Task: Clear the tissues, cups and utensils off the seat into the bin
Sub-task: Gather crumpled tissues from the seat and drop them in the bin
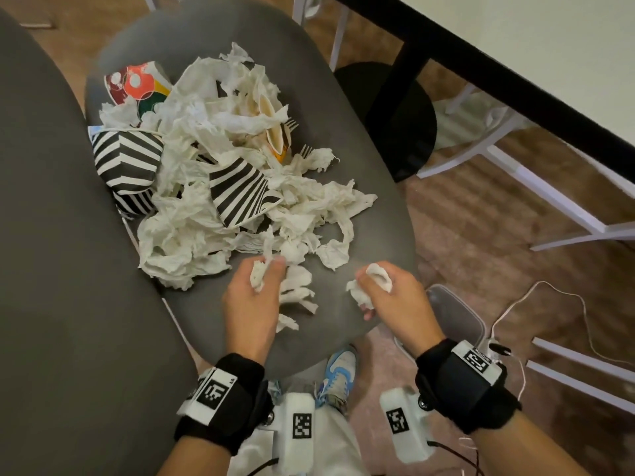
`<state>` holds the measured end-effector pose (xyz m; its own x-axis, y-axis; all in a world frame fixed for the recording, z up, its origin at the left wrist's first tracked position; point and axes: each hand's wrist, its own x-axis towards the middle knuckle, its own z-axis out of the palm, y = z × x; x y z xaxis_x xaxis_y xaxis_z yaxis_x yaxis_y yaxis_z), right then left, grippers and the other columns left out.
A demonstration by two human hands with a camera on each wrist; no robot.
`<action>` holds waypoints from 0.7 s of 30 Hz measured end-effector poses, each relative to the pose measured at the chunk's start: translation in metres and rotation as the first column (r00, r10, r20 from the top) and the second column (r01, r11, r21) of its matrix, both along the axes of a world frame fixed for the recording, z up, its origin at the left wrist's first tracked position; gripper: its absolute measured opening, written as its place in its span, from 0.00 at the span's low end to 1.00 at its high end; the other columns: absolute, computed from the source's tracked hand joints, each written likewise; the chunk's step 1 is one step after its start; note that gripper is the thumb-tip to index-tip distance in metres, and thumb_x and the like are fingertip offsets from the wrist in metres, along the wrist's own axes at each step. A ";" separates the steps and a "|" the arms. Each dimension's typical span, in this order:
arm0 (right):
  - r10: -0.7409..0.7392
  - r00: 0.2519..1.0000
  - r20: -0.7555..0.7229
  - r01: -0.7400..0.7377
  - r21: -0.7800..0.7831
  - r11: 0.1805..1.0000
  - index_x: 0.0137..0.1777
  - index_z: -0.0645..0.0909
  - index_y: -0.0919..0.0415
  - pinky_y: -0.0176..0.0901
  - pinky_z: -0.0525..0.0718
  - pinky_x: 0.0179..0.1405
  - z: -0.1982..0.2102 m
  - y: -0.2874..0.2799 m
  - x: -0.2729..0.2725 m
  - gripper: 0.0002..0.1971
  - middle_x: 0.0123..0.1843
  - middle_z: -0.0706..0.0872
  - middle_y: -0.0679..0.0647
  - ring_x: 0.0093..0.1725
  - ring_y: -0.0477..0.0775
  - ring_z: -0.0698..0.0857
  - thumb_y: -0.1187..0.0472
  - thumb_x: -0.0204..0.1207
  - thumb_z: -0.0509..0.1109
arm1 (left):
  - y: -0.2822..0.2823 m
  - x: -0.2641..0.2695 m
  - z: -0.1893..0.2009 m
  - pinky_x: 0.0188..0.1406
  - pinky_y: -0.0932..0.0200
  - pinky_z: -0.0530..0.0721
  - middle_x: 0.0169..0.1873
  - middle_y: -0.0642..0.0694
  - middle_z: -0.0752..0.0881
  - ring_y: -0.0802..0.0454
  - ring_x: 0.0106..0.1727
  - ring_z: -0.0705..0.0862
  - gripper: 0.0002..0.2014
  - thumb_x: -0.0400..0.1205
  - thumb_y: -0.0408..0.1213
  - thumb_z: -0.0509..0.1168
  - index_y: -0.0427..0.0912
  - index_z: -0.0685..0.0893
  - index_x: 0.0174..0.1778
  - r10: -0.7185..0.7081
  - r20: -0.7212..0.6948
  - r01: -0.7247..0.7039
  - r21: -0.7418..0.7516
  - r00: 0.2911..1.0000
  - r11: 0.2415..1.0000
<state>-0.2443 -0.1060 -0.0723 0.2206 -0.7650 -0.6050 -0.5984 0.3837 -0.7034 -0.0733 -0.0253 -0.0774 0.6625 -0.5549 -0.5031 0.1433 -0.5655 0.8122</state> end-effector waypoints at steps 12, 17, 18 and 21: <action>-0.061 0.991 -0.115 0.062 0.006 0.998 0.41 0.80 0.64 0.49 0.85 0.30 0.000 0.012 -0.083 0.08 0.33 0.86 0.64 0.26 0.56 0.88 0.70 0.76 0.60 | -0.024 -0.068 0.013 0.47 0.59 0.80 0.44 0.52 0.88 0.55 0.44 0.84 0.10 0.79 0.29 0.65 0.51 0.85 0.45 -0.397 -0.028 0.396 -0.036 0.917 0.918; -0.156 0.964 -0.214 0.167 0.033 0.985 0.48 0.79 0.58 0.55 0.88 0.30 -0.010 0.027 -0.134 0.09 0.35 0.87 0.63 0.29 0.60 0.87 0.63 0.81 0.56 | -0.040 -0.124 0.008 0.42 0.54 0.80 0.34 0.50 0.86 0.52 0.38 0.83 0.09 0.82 0.32 0.60 0.45 0.85 0.41 -0.528 -0.069 0.526 -0.044 0.847 0.849; -0.171 0.955 -0.242 0.183 0.029 0.983 0.49 0.78 0.57 0.55 0.87 0.33 -0.014 0.032 -0.145 0.08 0.39 0.87 0.63 0.35 0.62 0.88 0.60 0.81 0.57 | -0.042 -0.136 0.006 0.41 0.56 0.78 0.33 0.52 0.85 0.54 0.37 0.82 0.09 0.82 0.33 0.60 0.45 0.84 0.41 -0.578 -0.076 0.578 -0.026 0.812 0.816; -0.196 0.922 -0.334 0.222 0.041 0.974 0.47 0.71 0.48 0.47 0.77 0.43 -0.026 0.045 -0.178 0.06 0.51 0.86 0.61 0.51 0.64 0.84 0.48 0.78 0.59 | -0.050 -0.169 0.001 0.45 0.53 0.76 0.39 0.55 0.82 0.52 0.44 0.81 0.02 0.81 0.43 0.61 0.53 0.79 0.46 -0.744 -0.156 0.759 0.069 0.649 0.648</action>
<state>-0.4224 -0.0615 -0.0984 -0.1585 -0.7210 -0.6745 -0.6899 0.5696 -0.4468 -0.2421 -0.0750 -0.0768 -0.0159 -0.7701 -0.6377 -0.2956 -0.6057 0.7388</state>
